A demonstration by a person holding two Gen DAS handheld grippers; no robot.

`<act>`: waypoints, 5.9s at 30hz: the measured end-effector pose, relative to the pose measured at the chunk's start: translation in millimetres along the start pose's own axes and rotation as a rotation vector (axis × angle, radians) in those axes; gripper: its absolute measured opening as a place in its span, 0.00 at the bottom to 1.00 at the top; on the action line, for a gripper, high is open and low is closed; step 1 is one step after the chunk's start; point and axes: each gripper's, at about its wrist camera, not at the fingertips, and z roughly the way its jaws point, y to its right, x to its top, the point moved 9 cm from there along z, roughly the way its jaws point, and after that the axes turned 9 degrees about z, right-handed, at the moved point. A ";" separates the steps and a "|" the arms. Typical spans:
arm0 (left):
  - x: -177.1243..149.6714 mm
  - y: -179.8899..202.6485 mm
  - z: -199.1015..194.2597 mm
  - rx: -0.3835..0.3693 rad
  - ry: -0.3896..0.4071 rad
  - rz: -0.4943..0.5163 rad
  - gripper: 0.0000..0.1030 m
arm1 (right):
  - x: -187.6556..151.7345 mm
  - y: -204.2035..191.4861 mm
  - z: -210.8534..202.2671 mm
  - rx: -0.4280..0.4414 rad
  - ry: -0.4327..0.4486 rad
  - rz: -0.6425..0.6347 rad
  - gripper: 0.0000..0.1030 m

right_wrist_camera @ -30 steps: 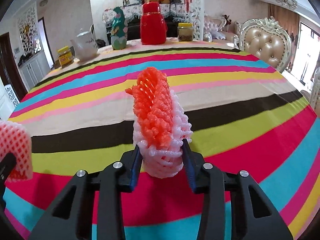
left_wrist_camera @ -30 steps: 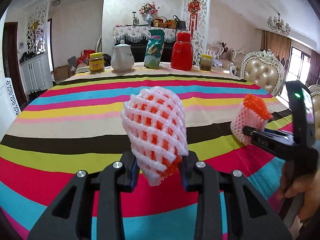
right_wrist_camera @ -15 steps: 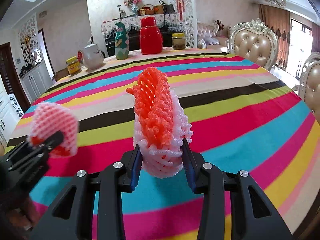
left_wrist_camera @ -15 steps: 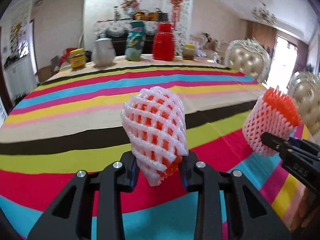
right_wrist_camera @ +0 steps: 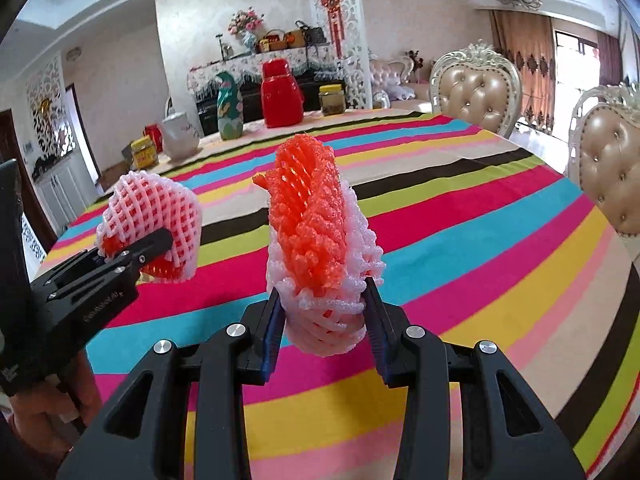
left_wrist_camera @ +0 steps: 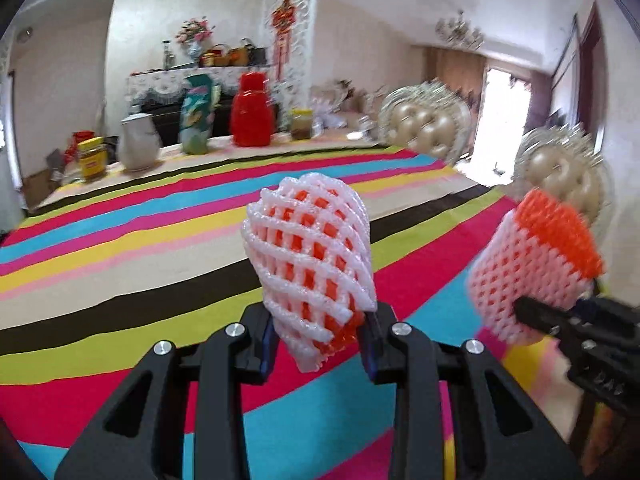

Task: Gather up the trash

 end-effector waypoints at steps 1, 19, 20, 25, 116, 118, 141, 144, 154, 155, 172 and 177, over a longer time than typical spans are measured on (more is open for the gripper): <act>3.6 4.8 -4.4 -0.015 0.008 -0.004 0.31 | -0.4 2.5 -4.2 -0.004 0.006 0.001 0.38; -4.9 129.9 -96.0 -0.064 0.040 0.118 0.31 | -21.1 94.7 -108.8 -0.010 0.081 0.013 0.38; -7.5 138.0 -102.4 -0.072 0.049 0.124 0.31 | -22.6 97.9 -110.8 -0.007 0.079 0.015 0.38; -19.3 165.1 -117.1 -0.101 0.052 0.149 0.32 | -39.0 111.3 -127.5 -0.002 0.072 0.009 0.38; -42.7 444.5 -154.3 -0.520 0.140 0.476 0.96 | -136.3 364.8 -374.2 -0.618 0.327 0.328 0.90; -48.3 438.6 -160.2 -0.531 0.129 0.469 0.96 | -139.5 353.9 -374.0 -0.621 0.318 0.326 0.90; -74.1 419.7 -197.5 -0.709 0.174 0.492 0.95 | -172.3 286.0 -393.6 -0.755 0.285 0.243 0.90; -74.4 421.4 -199.4 -0.714 0.178 0.498 0.95 | -172.8 284.5 -393.6 -0.750 0.288 0.241 0.90; -73.2 419.5 -200.2 -0.721 0.177 0.487 0.95 | -176.6 282.9 -390.0 -0.735 0.283 0.248 0.90; -73.1 419.8 -200.2 -0.722 0.177 0.486 0.95 | -176.8 282.9 -389.3 -0.734 0.282 0.247 0.90; -77.6 424.4 -200.9 -0.728 0.179 0.515 0.95 | -182.2 287.4 -389.9 -0.732 0.280 0.272 0.90; -78.3 425.2 -200.8 -0.732 0.175 0.518 0.95 | -182.3 288.1 -389.9 -0.731 0.279 0.273 0.90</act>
